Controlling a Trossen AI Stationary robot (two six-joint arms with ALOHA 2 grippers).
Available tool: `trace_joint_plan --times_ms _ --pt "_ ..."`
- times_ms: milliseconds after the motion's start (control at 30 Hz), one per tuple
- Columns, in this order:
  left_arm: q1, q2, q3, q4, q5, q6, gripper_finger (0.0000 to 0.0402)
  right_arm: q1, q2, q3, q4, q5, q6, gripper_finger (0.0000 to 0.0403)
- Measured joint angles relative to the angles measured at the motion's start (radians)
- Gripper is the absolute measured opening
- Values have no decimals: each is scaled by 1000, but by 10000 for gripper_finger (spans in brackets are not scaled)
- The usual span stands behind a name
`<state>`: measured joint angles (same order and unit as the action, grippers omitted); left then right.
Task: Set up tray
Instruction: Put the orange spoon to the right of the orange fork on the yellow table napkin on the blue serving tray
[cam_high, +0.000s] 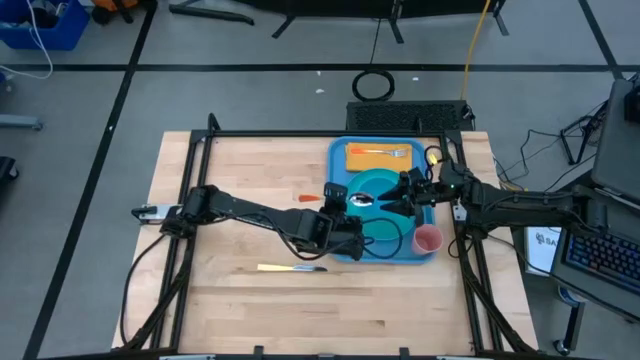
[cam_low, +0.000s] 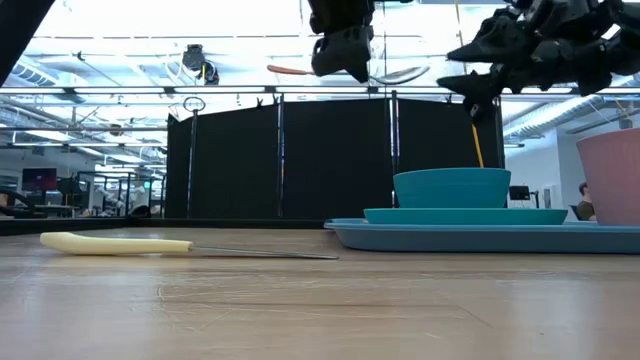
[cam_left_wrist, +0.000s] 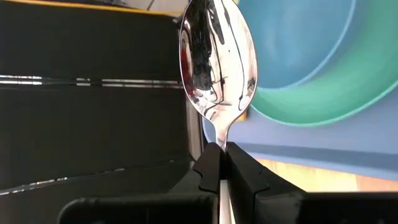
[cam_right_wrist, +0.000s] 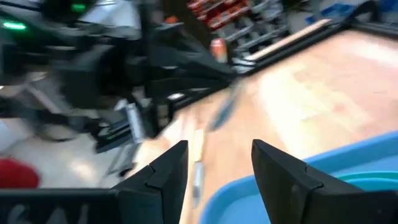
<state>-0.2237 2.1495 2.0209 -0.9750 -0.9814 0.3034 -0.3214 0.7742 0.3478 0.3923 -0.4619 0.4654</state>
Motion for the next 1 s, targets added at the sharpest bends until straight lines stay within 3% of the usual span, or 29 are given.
trace_joint_plan --times_ms 833,1000 --pt "23 0 0 12 63 -2 8 47 134 0 176 17 12 171" --pt "22 0 0 21 68 -2 8 47 134 0 182 70 13 165"
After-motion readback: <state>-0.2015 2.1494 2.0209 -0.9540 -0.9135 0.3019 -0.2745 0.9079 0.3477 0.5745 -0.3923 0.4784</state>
